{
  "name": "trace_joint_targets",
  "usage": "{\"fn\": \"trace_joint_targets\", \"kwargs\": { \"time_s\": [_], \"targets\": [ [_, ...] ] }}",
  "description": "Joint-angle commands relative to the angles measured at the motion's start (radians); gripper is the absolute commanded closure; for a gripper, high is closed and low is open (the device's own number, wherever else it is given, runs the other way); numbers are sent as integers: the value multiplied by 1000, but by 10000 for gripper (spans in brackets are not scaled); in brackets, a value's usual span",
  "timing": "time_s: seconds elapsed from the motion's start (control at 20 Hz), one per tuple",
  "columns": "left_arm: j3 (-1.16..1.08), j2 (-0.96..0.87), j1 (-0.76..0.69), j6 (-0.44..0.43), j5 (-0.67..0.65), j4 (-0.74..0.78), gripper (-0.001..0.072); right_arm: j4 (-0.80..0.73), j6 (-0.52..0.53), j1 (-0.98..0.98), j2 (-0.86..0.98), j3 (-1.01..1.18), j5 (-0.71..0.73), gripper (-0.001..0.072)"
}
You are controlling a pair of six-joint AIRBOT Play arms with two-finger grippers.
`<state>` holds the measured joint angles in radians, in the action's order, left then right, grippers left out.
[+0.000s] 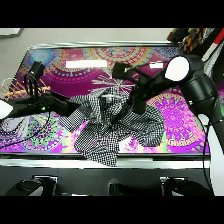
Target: Fold the clothes and pants, and hang the long-sleeved shirts on hangers.
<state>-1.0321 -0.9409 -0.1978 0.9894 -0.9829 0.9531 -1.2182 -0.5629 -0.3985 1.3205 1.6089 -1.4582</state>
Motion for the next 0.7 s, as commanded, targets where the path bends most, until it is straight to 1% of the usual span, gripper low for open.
{"fn": "trace_joint_targets", "kwargs": {
  "time_s": [0.0, 0.1, 0.25, 0.4, 0.45, 0.55, 0.6, 0.65],
  "targets": [
    [-1, 18, 42, -412, -152, 8, -2, 8, 168, 0, 30, -1, -36, 685],
    [1, 10, 33, -416, -174, 8, 1, 15, 186, 0, 35, -1, -16, 685],
    [5, -10, 16, -528, -173, 5, 1, 33, 186, 0, 36, -1, -6, 685],
    [4, -56, -8, -548, -172, 5, 2, 52, 190, -14, 36, -1, -6, 685],
    [4, -76, -20, -578, -170, 5, 4, 56, 190, -26, 36, -1, -6, 685],
    [4, -111, -37, -589, -121, 5, 19, 55, 190, -55, 36, -1, -6, 685],
    [4, -123, -42, -590, -83, 5, 105, 55, 190, -66, 36, -1, -6, 685],
    [4, -131, -41, -590, -45, 5, 229, 55, 189, -68, 36, -1, -6, 685]
  ]
}}
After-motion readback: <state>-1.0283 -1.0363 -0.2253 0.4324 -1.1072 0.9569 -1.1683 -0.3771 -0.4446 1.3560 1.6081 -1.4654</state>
